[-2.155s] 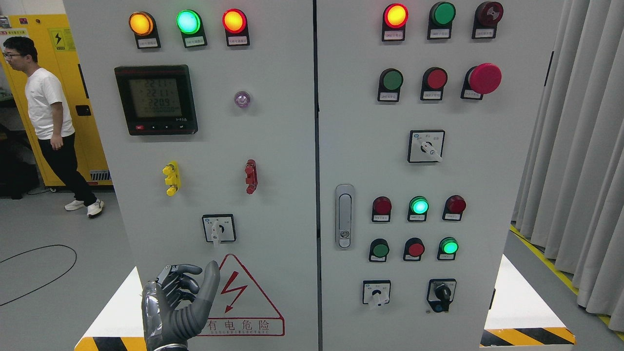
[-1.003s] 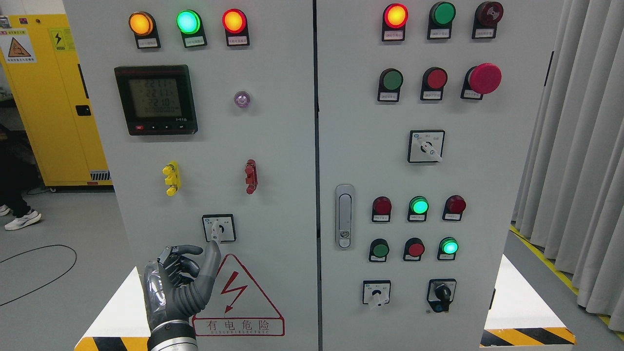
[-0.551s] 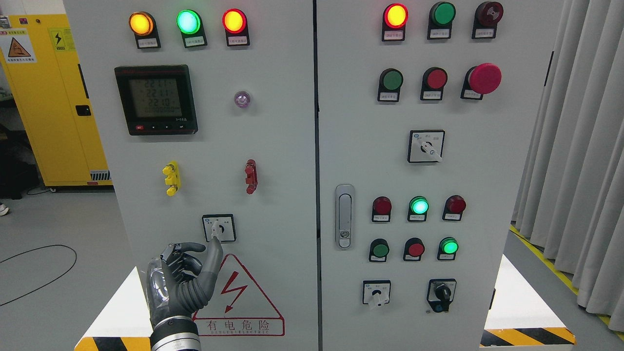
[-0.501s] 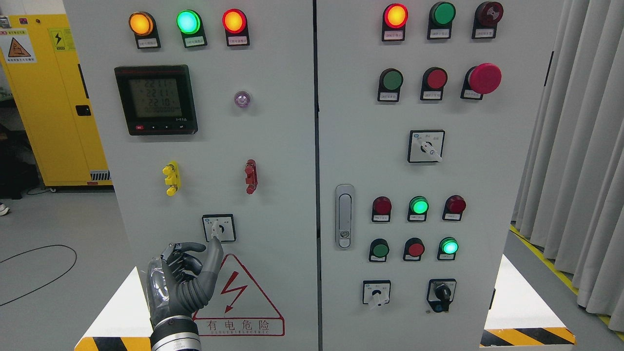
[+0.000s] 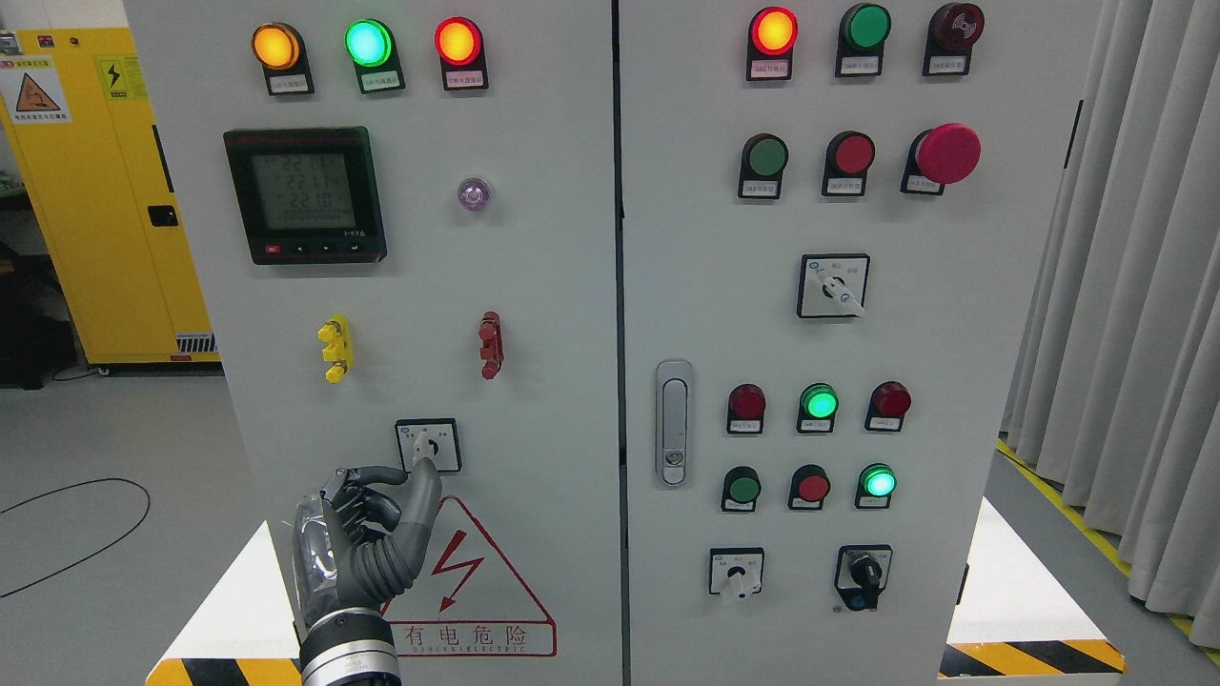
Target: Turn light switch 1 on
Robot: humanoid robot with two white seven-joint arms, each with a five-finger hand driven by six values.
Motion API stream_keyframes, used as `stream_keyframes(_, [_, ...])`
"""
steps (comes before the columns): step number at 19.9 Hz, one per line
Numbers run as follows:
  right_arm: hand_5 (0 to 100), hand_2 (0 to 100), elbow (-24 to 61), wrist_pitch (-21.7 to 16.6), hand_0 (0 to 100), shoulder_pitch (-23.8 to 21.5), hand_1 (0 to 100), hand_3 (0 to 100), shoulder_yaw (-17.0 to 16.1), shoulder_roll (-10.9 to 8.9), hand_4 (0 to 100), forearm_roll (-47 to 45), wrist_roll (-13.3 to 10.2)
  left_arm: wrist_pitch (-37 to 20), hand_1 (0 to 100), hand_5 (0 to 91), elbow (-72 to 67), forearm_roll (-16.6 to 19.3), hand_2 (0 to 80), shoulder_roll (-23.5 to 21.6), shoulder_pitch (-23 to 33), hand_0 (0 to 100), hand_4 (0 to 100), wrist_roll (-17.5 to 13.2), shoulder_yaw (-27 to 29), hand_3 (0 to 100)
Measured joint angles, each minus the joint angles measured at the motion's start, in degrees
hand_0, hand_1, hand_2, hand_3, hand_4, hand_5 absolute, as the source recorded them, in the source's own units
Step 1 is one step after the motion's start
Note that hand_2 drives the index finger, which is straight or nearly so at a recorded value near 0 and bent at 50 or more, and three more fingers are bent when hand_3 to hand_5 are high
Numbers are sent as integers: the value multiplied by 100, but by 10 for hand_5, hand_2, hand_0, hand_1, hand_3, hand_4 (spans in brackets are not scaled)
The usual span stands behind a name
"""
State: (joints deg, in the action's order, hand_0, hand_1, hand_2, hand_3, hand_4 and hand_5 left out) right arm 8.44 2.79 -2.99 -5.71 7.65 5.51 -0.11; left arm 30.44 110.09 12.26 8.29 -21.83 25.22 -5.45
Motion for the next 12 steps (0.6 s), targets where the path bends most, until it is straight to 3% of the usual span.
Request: stream_keyframes(12, [0, 40, 0, 0, 0, 0, 500, 0, 0, 0, 0, -1, 0, 140, 671, 797, -66, 134, 571, 13, -99, 268, 859, 0, -48, 919])
